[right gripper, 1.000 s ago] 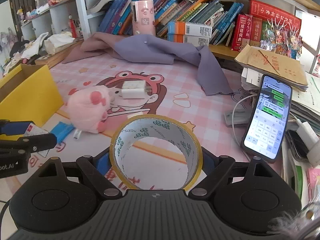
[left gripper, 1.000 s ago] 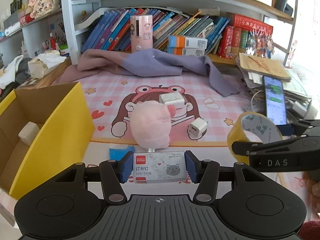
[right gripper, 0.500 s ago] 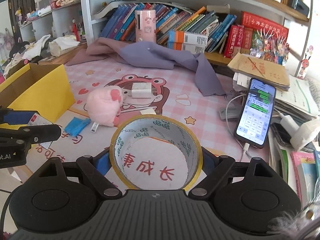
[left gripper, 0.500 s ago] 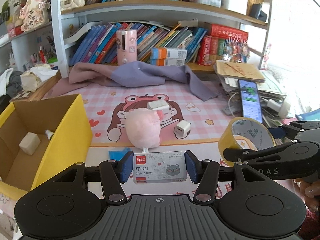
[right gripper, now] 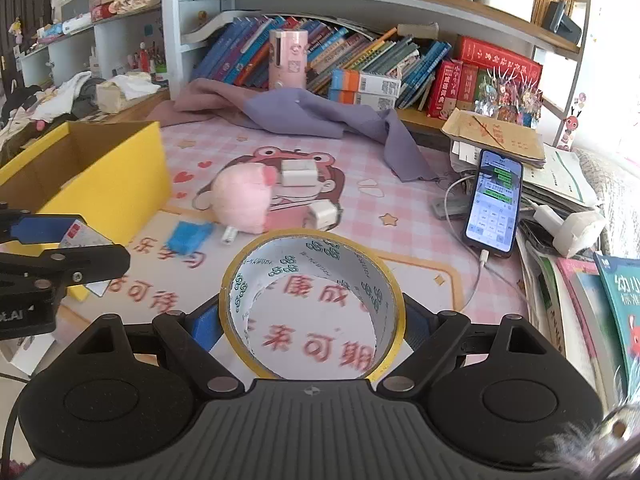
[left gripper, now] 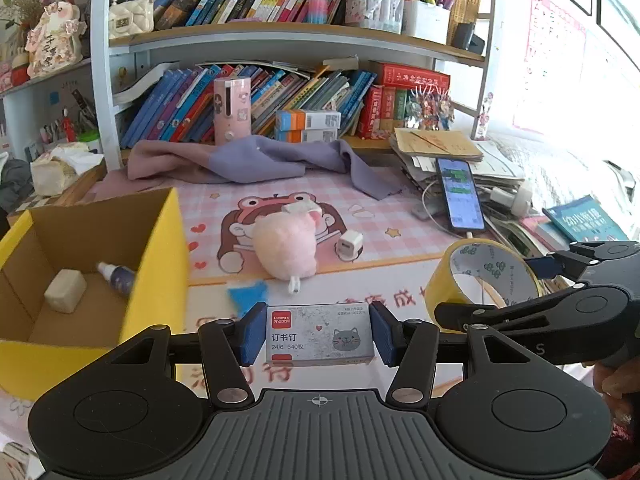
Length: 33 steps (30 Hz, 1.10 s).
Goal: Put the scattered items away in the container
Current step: 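Carry the stapler box and tape roll in both tools over the yellow box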
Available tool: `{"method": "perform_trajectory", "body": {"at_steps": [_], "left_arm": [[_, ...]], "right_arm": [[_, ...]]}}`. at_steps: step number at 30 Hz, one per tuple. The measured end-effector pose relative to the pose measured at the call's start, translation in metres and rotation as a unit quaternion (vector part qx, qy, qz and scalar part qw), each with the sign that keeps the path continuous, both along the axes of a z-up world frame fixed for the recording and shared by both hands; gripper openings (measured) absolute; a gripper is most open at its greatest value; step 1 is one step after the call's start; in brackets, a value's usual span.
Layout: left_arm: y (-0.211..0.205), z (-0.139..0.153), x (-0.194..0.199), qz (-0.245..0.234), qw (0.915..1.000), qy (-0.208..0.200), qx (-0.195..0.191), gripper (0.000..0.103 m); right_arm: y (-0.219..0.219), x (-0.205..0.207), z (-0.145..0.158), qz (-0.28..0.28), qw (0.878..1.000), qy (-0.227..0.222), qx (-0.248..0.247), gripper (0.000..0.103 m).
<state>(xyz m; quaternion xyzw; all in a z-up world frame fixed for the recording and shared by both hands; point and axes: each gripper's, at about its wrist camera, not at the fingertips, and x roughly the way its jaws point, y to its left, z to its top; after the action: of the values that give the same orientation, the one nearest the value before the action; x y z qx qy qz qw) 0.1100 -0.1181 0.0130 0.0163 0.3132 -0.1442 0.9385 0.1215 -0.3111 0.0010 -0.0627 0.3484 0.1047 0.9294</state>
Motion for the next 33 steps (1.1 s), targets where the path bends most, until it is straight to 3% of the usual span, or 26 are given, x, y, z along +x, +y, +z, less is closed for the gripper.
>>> {"method": "perform_trajectory", "body": {"at_steps": [16,33], "left_arm": [[0.069,0.008,-0.063,-0.034,0.9993,-0.017,-0.002,0.053],[0.145,0.006,-0.114,0.056,0.9981,-0.011,-0.023,0.053]], "right_arm": [[0.071,-0.085,0.003,-0.035,0.999,-0.009,0.007,0.086],[0.148,-0.121,0.005,0.067,0.998,-0.005,-0.008,0.086]]}}
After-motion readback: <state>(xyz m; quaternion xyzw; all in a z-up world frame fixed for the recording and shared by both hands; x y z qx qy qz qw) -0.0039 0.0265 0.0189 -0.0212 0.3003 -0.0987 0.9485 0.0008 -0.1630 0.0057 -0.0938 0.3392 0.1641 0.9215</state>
